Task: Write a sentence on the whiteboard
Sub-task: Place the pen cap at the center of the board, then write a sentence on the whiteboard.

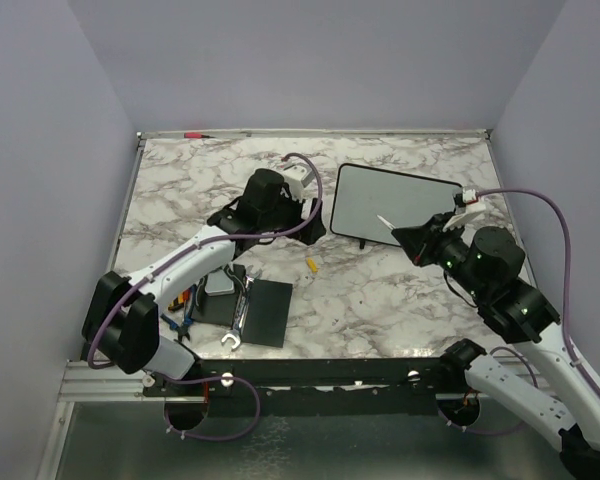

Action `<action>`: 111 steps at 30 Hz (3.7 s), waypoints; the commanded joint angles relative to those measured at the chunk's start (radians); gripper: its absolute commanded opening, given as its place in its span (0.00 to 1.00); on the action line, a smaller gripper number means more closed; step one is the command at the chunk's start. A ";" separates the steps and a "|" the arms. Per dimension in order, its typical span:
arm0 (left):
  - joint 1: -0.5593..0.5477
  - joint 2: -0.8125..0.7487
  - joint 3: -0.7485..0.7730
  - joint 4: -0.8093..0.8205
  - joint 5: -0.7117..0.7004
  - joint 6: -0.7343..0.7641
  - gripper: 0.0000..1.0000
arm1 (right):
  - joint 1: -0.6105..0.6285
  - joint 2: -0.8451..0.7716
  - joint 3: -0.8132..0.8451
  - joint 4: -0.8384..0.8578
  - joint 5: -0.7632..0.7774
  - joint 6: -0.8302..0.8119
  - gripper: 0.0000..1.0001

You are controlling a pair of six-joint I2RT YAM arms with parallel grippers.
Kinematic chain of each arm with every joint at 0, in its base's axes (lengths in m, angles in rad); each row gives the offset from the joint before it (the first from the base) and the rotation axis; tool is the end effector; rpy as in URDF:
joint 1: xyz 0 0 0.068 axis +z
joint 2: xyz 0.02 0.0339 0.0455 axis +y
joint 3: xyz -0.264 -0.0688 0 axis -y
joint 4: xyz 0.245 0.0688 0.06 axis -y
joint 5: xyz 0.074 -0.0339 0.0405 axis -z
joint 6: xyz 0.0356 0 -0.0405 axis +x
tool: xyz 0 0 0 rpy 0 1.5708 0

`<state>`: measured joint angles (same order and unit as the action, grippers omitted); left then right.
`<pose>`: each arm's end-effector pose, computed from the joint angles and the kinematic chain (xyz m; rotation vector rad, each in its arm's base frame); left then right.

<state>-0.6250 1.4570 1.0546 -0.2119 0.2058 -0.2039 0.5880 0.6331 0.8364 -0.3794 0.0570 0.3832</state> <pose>0.2617 -0.1978 0.2723 0.5887 2.1777 -0.6831 0.1200 0.0776 0.3587 -0.1407 1.7876 0.6557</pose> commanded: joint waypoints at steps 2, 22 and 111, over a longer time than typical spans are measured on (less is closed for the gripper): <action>0.026 -0.010 0.081 0.122 0.287 0.104 0.90 | 0.001 0.031 0.052 -0.113 0.141 0.041 0.00; 0.127 0.484 0.367 0.281 0.537 0.170 0.87 | -0.026 0.068 -0.087 0.117 0.083 -0.058 0.01; 0.065 0.368 0.083 0.474 0.484 0.067 0.00 | -0.024 0.379 -0.185 0.691 -0.096 -0.212 0.01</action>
<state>-0.5526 1.8416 1.1488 0.2630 0.7055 -0.1497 0.5674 0.9863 0.6037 0.2268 0.0086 0.2031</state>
